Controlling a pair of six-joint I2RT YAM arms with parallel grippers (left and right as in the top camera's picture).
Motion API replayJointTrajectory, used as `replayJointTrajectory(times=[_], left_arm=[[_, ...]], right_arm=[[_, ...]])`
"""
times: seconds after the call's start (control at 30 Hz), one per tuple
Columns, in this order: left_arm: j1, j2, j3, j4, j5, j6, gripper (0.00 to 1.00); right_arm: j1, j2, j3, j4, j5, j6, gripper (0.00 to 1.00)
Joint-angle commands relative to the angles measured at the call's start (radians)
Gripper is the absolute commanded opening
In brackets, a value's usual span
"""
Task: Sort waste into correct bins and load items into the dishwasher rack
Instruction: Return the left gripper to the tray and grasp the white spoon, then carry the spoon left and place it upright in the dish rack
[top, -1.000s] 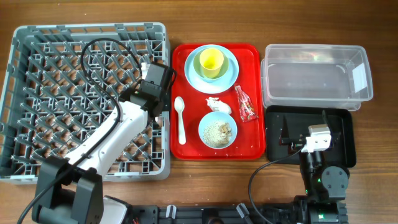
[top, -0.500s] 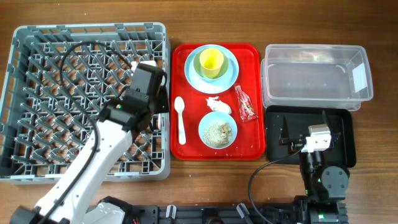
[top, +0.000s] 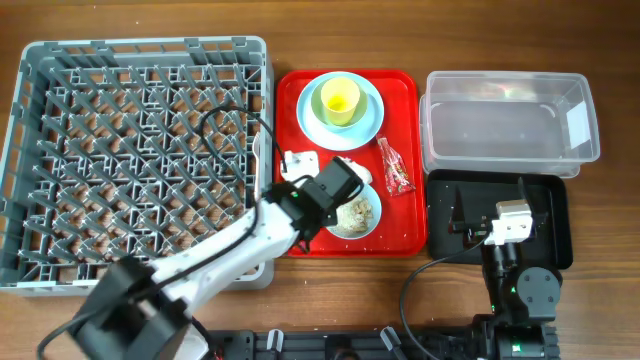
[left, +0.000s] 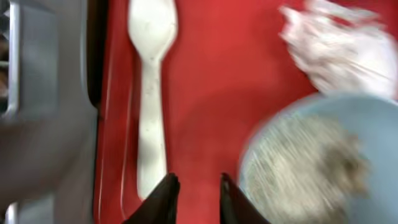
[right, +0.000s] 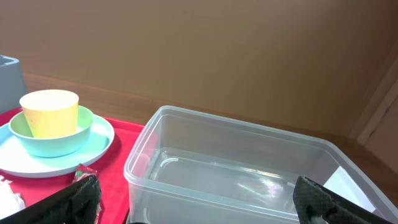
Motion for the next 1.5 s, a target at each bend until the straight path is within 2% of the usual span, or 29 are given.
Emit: replayJointTrajectory(times=[0.0,0.2,0.47,0.6,1.0,1.2,1.3,1.47], left_arm=[[0.014,0.103,-0.011,0.059,-0.128,-0.055,0.22],[0.033,0.148,-0.011,0.071,-0.182,-0.043,0.21],[0.035,0.15,-0.011,0.101,-0.188,0.089,0.2],[0.037,0.15,-0.024,0.111,-0.24,0.088,0.19],[0.036,0.246,-0.07,0.2,-0.233,0.088,0.18],[0.021,0.25,-0.067,0.253,-0.204,0.125,0.14],[0.019,0.239,-0.066,0.267,-0.204,0.14,0.04],[0.019,0.154,-0.042,0.257,-0.204,0.14,0.04]], right_arm=[[0.004,-0.004,-0.001,0.002,0.013,-0.003,1.0],[0.004,-0.004,-0.001,0.002,0.013,-0.003,1.0],[0.004,-0.004,-0.001,0.002,0.013,-0.003,1.0],[0.004,-0.004,-0.002,0.002,0.013,-0.003,1.0],[0.004,-0.004,-0.001,0.002,0.013,-0.003,1.0],[0.004,-0.004,-0.001,0.002,0.013,-0.003,1.0],[0.004,-0.004,-0.002,0.002,0.013,-0.003,1.0],[0.004,-0.004,-0.002,0.002,0.013,-0.003,1.0]])
